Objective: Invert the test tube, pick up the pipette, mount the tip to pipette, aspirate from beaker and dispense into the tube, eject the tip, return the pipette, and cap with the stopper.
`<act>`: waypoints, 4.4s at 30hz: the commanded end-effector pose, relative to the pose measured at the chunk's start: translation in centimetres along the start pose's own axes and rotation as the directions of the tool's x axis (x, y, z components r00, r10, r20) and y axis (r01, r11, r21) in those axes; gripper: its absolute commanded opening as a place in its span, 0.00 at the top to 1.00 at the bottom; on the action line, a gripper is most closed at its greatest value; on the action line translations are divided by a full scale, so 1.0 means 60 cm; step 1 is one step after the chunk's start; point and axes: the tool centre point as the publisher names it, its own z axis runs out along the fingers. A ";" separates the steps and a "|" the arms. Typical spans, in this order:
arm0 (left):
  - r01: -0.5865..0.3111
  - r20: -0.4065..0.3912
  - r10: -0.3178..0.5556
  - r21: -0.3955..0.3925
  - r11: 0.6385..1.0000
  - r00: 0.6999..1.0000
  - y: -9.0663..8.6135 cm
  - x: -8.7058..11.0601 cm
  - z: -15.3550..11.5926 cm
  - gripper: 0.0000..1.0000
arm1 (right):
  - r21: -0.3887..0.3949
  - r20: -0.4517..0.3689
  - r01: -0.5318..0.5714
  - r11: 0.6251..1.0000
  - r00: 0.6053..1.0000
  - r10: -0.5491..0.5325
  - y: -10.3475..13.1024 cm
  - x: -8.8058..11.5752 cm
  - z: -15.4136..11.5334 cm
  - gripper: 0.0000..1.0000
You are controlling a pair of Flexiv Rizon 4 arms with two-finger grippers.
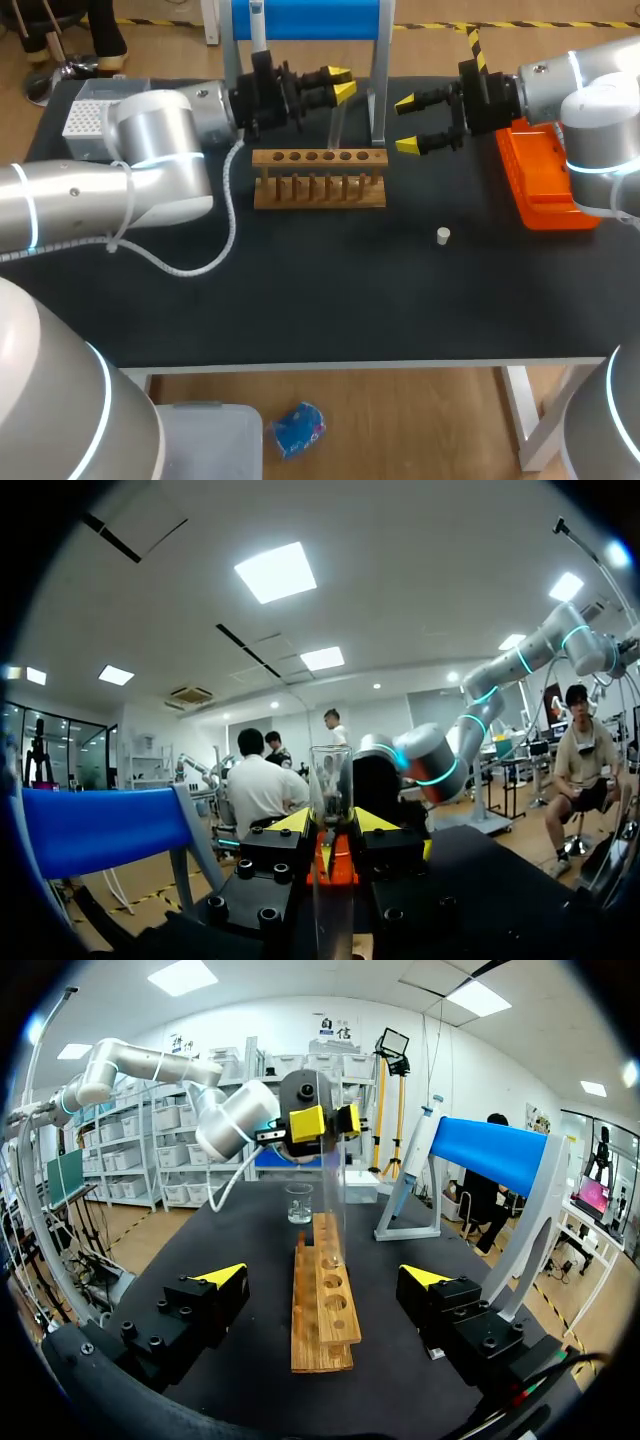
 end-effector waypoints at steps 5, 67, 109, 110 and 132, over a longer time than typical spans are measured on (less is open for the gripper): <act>-0.005 0.011 0.005 0.002 1.000 1.000 0.005 0.004 -0.005 1.00 | 0.001 0.001 0.001 1.000 1.000 -0.001 0.000 0.001 -0.001 0.00; 0.058 -0.075 -0.078 -0.239 0.969 0.994 0.073 0.017 -0.029 1.00 | 0.001 0.001 0.001 1.000 1.000 -0.001 0.000 0.001 -0.001 0.00; 0.024 0.010 -0.023 -0.081 0.996 1.000 0.096 0.015 -0.038 1.00 | 0.001 0.001 0.001 1.000 1.000 -0.001 0.000 0.001 -0.001 0.00; 0.025 0.011 -0.024 -0.082 0.996 1.000 0.097 0.015 -0.039 1.00 | 0.001 0.001 0.001 1.000 1.000 -0.001 0.000 0.001 -0.001 0.00; 0.045 0.015 -0.044 -0.081 0.996 0.999 0.118 0.016 -0.047 1.00 | 0.001 0.001 0.001 1.000 1.000 -0.001 0.000 0.001 -0.001 0.00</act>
